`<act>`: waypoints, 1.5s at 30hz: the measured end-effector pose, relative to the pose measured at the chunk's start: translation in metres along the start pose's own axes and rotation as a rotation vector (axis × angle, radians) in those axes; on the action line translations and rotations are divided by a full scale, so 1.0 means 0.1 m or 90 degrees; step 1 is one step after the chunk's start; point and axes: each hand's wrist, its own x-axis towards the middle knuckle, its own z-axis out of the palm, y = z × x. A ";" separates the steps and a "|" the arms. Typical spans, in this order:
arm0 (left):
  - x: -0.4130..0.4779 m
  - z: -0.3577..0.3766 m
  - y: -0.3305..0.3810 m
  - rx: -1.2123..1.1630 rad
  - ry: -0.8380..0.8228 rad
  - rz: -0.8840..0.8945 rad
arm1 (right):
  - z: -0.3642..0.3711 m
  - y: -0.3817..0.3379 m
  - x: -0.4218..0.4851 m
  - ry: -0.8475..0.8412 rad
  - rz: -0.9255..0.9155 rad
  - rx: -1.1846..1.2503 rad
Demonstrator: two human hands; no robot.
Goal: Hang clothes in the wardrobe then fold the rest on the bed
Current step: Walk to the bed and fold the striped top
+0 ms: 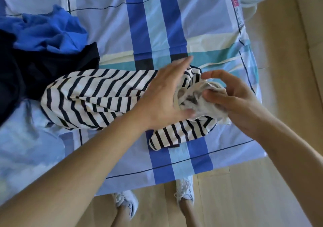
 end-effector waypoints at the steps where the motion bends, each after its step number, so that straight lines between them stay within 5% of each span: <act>1: 0.15 0.03 0.08 -0.015 -0.039 0.042 | 0.01 -0.10 -0.01 -0.038 -0.023 -0.033; 6: 0.63 -0.08 0.22 -0.043 -0.084 0.089 | -0.08 -0.23 0.06 0.037 -0.104 -0.136; 13: 0.60 -0.73 0.25 0.051 0.201 0.004 | -0.19 0.35 0.29 0.321 -0.013 -0.405; 15: 0.57 -0.87 0.36 0.029 0.231 -0.007 | -0.09 0.37 0.29 0.303 -0.010 -0.311; 20: 0.38 -1.06 0.86 -0.003 0.215 0.036 | 0.33 0.08 0.24 0.055 0.004 -0.002; 26: 0.00 -1.63 1.74 0.070 0.321 0.093 | 0.54 -0.38 0.13 0.196 0.068 -0.124; 32: -0.66 -3.14 2.62 0.278 0.507 0.081 | 0.14 -1.83 -0.39 0.321 -0.068 -0.203; 40: -1.70 -4.87 3.51 0.453 0.440 -0.074 | -0.31 -4.49 -1.36 0.361 -0.284 -0.373; 45: -2.26 -5.48 4.10 0.498 0.466 -0.080 | -0.36 -5.86 -2.17 0.256 -0.347 -0.440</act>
